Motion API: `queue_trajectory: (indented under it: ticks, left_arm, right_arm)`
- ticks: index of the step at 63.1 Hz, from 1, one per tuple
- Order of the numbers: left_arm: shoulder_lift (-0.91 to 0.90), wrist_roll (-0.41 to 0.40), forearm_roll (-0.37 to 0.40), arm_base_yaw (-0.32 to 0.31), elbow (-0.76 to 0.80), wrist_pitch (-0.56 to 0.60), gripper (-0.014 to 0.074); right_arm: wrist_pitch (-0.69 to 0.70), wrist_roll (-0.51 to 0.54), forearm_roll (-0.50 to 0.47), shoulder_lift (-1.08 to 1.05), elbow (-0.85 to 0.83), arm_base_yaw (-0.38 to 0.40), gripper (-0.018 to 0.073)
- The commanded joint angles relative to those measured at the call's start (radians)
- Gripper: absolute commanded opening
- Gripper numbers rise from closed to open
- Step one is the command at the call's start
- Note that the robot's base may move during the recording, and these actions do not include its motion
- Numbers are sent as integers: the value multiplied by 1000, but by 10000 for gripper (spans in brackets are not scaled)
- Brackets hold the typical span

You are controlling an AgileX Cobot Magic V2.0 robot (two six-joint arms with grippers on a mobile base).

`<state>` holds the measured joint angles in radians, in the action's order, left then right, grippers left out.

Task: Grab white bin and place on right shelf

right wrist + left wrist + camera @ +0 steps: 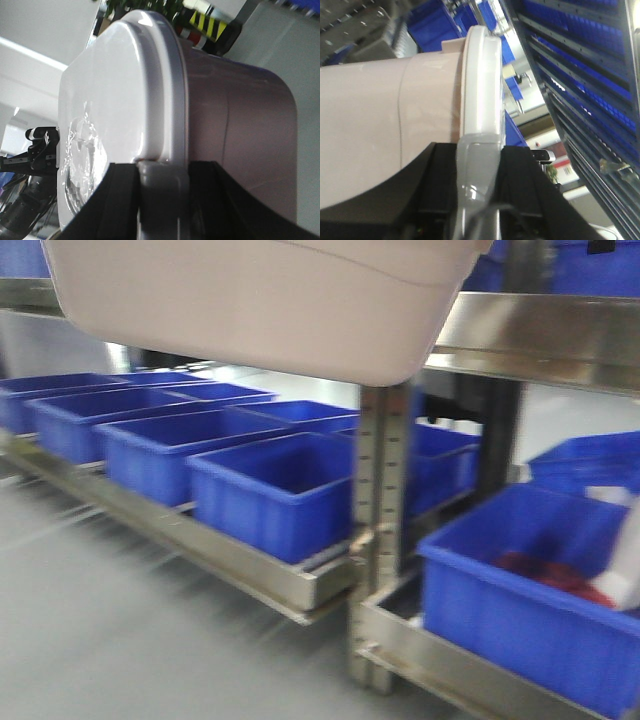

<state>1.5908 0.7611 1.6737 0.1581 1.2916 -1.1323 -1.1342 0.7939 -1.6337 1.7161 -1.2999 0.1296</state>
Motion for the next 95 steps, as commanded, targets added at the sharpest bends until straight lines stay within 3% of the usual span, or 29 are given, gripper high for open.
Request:
queue_trajectory:
  ticks: [1, 95]
  left_arm:
    - [-52, 0, 98, -15, 38, -174, -104]
    - [-52, 0, 98, -15, 38, -174, -104]
  right_arm:
    - [-107, 15, -92, -60, -33, -8, 172]
    - [-107, 15, -92, -60, -33, -8, 172]
